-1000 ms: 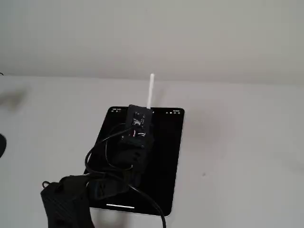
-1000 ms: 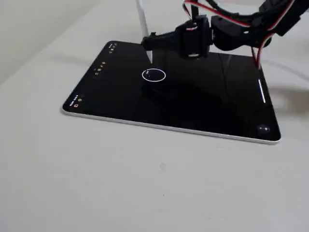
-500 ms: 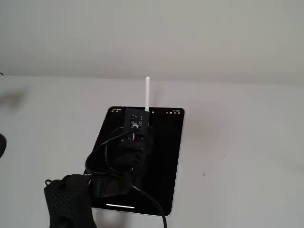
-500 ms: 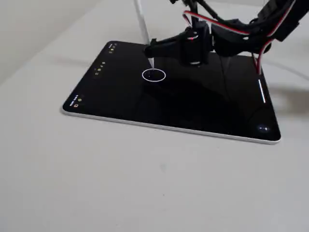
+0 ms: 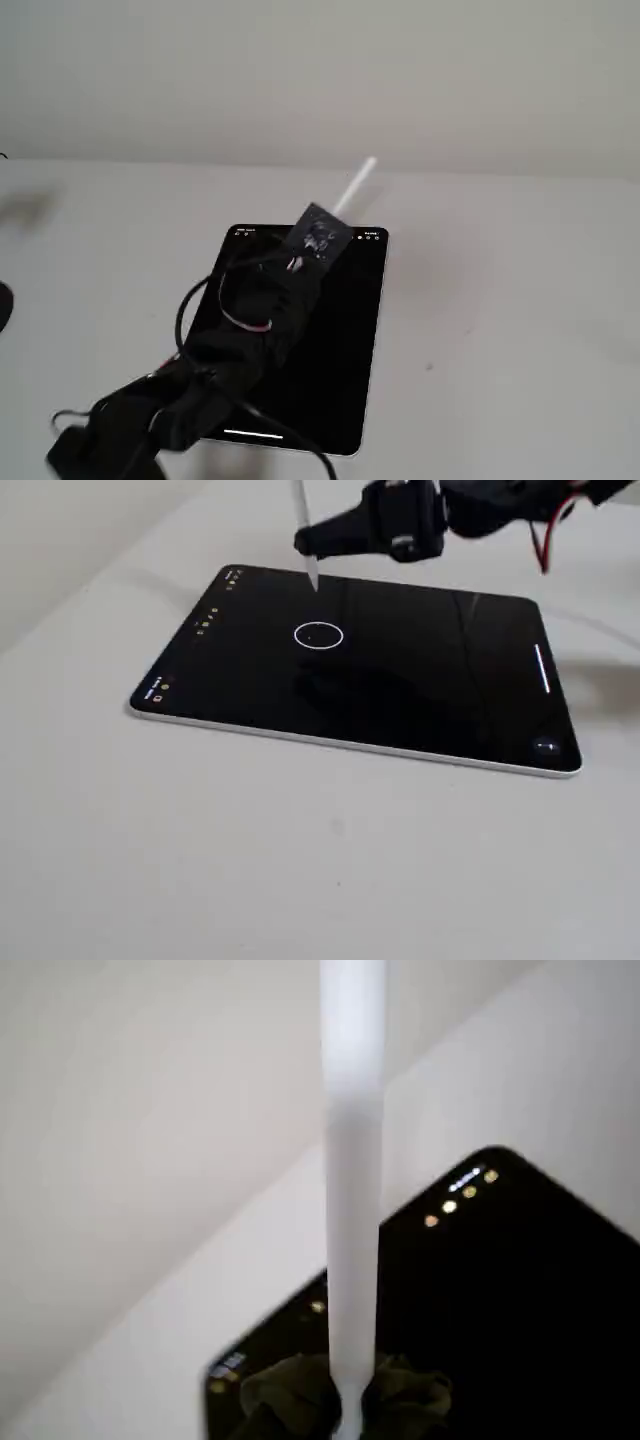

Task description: Draw 2 dots in a circle representing the eyes of a stickman

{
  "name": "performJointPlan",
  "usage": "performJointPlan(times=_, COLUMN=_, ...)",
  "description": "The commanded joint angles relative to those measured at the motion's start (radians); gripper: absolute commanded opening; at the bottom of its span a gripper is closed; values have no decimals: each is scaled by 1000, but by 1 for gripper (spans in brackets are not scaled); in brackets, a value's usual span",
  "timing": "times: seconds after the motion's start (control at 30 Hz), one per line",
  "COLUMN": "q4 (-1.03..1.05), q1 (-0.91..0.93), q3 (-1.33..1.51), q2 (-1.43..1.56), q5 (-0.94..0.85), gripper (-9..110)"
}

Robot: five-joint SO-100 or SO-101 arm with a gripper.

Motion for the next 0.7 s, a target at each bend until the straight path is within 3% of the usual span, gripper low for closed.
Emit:
performJointPlan(times=0.0, q4=313, q1=20, q3=-130, q2=238, q5=325, gripper=0)
performJointPlan(times=0.23, q4=790, q1=-21, q3=-101, q2=630, q5=569, gripper=0)
performJointPlan(times=0.67, q4=1170, q1=-61, q3=463, q2=1549, q5=523, gripper=0)
